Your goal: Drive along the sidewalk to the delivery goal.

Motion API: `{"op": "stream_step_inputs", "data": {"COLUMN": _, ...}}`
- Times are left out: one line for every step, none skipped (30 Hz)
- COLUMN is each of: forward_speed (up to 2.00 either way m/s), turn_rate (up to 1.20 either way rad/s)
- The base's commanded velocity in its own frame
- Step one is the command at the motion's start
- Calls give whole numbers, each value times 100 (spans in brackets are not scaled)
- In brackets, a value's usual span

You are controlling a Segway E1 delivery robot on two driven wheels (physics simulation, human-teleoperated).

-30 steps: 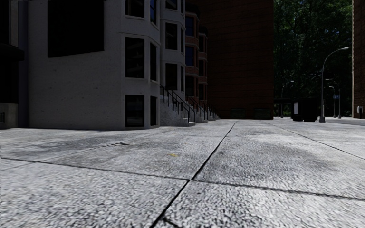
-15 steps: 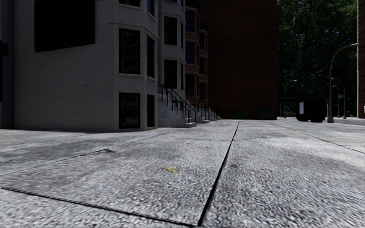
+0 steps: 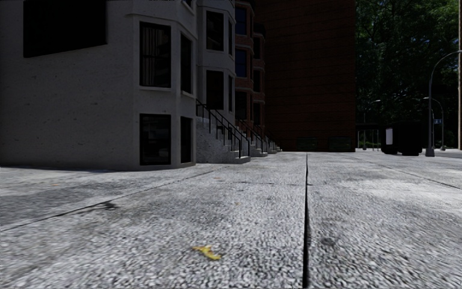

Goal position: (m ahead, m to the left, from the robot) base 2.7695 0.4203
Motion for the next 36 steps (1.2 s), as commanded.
{"op": "stream_step_inputs", "data": {"forward_speed": 181, "turn_rate": 0}}
{"op": "stream_step_inputs", "data": {"forward_speed": 181, "turn_rate": 0}}
{"op": "stream_step_inputs", "data": {"forward_speed": 181, "turn_rate": 0}}
{"op": "stream_step_inputs", "data": {"forward_speed": 181, "turn_rate": 0}}
{"op": "stream_step_inputs", "data": {"forward_speed": 181, "turn_rate": 0}}
{"op": "stream_step_inputs", "data": {"forward_speed": 181, "turn_rate": 0}}
{"op": "stream_step_inputs", "data": {"forward_speed": 181, "turn_rate": 0}}
{"op": "stream_step_inputs", "data": {"forward_speed": 181, "turn_rate": 0}}
{"op": "stream_step_inputs", "data": {"forward_speed": 181, "turn_rate": 0}}
{"op": "stream_step_inputs", "data": {"forward_speed": 181, "turn_rate": 0}}
{"op": "stream_step_inputs", "data": {"forward_speed": 181, "turn_rate": 0}}
{"op": "stream_step_inputs", "data": {"forward_speed": 181, "turn_rate": 0}}
{"op": "stream_step_inputs", "data": {"forward_speed": 181, "turn_rate": 0}}
{"op": "stream_step_inputs", "data": {"forward_speed": 181, "turn_rate": 0}}
{"op": "stream_step_inputs", "data": {"forward_speed": 181, "turn_rate": 0}}
{"op": "stream_step_inputs", "data": {"forward_speed": 181, "turn_rate": 0}}
{"op": "stream_step_inputs", "data": {"forward_speed": 181, "turn_rate": 0}}
{"op": "stream_step_inputs", "data": {"forward_speed": 181, "turn_rate": 0}}
{"op": "stream_step_inputs", "data": {"forward_speed": 181, "turn_rate": 0}}
{"op": "stream_step_inputs", "data": {"forward_speed": 181, "turn_rate": 0}}
{"op": "stream_step_inputs", "data": {"forward_speed": 181, "turn_rate": 0}}
{"op": "stream_step_inputs", "data": {"forward_speed": 181, "turn_rate": 0}}
{"op": "stream_step_inputs", "data": {"forward_speed": 181, "turn_rate": 0}}
{"op": "stream_step_inputs", "data": {"forward_speed": 181, "turn_rate": 0}}
{"op": "stream_step_inputs", "data": {"forward_speed": 181, "turn_rate": 0}}
{"op": "stream_step_inputs", "data": {"forward_speed": 181, "turn_rate": 0}}
{"op": "stream_step_inputs", "data": {"forward_speed": 181, "turn_rate": 0}}
{"op": "stream_step_inputs", "data": {"forward_speed": 181, "turn_rate": 0}}
{"op": "stream_step_inputs", "data": {"forward_speed": 181, "turn_rate": 0}}
{"op": "stream_step_inputs", "data": {"forward_speed": 181, "turn_rate": 0}}
{"op": "stream_step_inputs", "data": {"forward_speed": 181, "turn_rate": 0}}
{"op": "stream_step_inputs", "data": {"forward_speed": 181, "turn_rate": 0}}
{"op": "stream_step_inputs", "data": {"forward_speed": 181, "turn_rate": 0}}
{"op": "stream_step_inputs", "data": {"forward_speed": 181, "turn_rate": 0}}
{"op": "stream_step_inputs", "data": {"forward_speed": 181, "turn_rate": 0}}
{"op": "stream_step_inputs", "data": {"forward_speed": 181, "turn_rate": 0}}
